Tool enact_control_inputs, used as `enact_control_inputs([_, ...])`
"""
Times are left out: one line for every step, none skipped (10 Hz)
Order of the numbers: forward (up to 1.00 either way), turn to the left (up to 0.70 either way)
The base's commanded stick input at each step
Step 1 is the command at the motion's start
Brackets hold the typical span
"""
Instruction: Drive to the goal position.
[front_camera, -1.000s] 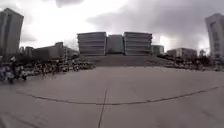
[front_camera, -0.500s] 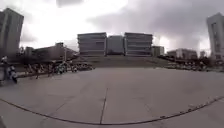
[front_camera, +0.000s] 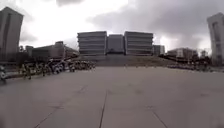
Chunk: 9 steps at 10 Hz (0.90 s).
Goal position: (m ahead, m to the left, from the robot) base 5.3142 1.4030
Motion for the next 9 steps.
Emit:
enact_control_inputs([1.0, 0.04])
enact_control_inputs([1.0, 0.03])
enact_control_inputs([1.0, 0.03])
enact_control_inputs([1.0, 0.03])
enact_control_inputs([1.0, 0.03])
enact_control_inputs([1.0, 0.03])
enact_control_inputs([1.0, 0.03])
enact_control_inputs([1.0, 0.02])
enact_control_inputs([1.0, 0.02])
